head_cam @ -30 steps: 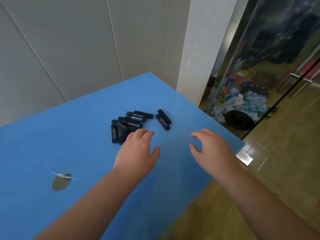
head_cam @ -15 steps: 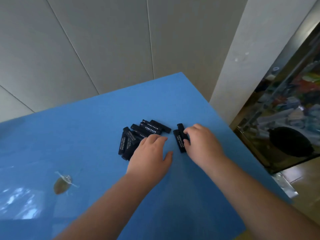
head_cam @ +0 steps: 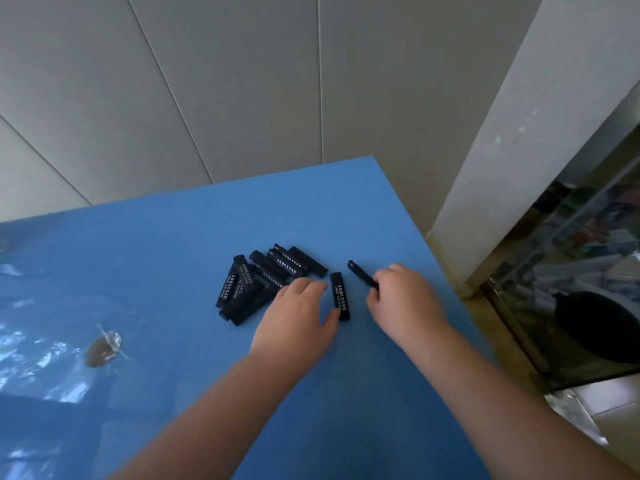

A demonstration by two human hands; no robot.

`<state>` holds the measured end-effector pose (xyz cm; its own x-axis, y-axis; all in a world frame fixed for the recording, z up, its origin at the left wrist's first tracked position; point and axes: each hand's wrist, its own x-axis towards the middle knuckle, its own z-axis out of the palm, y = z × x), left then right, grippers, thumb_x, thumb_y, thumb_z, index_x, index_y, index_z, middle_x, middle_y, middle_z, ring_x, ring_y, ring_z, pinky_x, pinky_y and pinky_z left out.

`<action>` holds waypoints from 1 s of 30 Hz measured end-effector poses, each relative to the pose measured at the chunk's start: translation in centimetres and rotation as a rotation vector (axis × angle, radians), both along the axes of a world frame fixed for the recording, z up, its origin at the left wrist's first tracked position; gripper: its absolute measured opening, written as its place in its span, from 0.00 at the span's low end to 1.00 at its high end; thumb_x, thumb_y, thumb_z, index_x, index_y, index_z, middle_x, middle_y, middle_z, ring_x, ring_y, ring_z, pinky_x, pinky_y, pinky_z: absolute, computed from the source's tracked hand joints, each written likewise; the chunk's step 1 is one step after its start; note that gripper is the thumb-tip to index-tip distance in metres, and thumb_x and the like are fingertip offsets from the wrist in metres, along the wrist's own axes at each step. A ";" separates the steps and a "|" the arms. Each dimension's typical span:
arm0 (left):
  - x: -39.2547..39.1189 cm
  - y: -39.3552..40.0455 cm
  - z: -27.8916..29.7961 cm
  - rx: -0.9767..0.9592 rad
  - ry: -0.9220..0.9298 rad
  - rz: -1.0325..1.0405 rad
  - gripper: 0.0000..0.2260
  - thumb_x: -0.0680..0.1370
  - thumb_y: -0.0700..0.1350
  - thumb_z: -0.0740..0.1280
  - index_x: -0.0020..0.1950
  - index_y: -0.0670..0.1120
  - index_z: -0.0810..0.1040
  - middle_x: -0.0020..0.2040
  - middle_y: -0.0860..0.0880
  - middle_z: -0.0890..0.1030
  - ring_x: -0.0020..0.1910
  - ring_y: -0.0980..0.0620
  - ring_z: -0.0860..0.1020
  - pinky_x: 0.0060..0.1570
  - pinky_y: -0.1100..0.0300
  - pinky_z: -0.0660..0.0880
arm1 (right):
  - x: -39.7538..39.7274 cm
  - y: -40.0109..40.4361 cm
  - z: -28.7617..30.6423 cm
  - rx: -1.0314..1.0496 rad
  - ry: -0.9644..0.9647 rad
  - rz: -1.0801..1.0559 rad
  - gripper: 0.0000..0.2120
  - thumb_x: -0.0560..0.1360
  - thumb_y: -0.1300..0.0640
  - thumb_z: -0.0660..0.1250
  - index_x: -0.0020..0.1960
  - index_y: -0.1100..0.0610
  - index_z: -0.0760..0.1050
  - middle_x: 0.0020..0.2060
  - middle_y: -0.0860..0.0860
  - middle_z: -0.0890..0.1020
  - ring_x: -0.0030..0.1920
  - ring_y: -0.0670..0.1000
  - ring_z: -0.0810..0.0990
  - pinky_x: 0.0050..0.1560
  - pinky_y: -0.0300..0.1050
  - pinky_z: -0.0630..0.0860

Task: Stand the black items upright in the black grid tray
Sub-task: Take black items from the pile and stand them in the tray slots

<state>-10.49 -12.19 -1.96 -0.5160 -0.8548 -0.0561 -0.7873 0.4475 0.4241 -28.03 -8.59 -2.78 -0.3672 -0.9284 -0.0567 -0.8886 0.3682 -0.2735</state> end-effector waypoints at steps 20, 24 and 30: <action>-3.5 0.6 -0.7 0.245 -0.027 0.181 0.04 0.77 0.48 0.66 0.50 0.51 0.78 0.45 0.53 0.80 0.46 0.50 0.79 0.45 0.54 0.77 | -3.3 6.6 1.4 -0.106 -0.942 -0.231 0.04 0.73 0.57 0.68 0.47 0.51 0.77 0.41 0.48 0.85 0.39 0.50 0.80 0.43 0.50 0.76; -1.6 2.6 0.1 0.575 0.428 0.331 0.02 0.77 0.44 0.70 0.48 0.50 0.81 0.44 0.52 0.84 0.45 0.51 0.83 0.50 0.55 0.79 | -2.6 7.4 2.0 -0.086 -1.019 -0.156 0.06 0.74 0.57 0.68 0.49 0.49 0.79 0.43 0.46 0.86 0.46 0.49 0.85 0.50 0.50 0.79; 2.3 4.5 1.8 0.618 0.739 0.473 0.04 0.78 0.40 0.69 0.50 0.48 0.81 0.44 0.49 0.84 0.43 0.54 0.82 0.47 0.60 0.77 | 0.0 6.5 3.2 -0.031 -1.109 -0.048 0.06 0.77 0.60 0.65 0.48 0.54 0.81 0.41 0.48 0.87 0.40 0.43 0.83 0.43 0.40 0.78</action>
<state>-8.20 -7.69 -0.18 -0.2232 -0.9070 -0.3572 -0.2802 -0.2913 0.9147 -28.01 -2.04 0.43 -0.1631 -0.9214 -0.3529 -0.1305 0.3747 -0.9179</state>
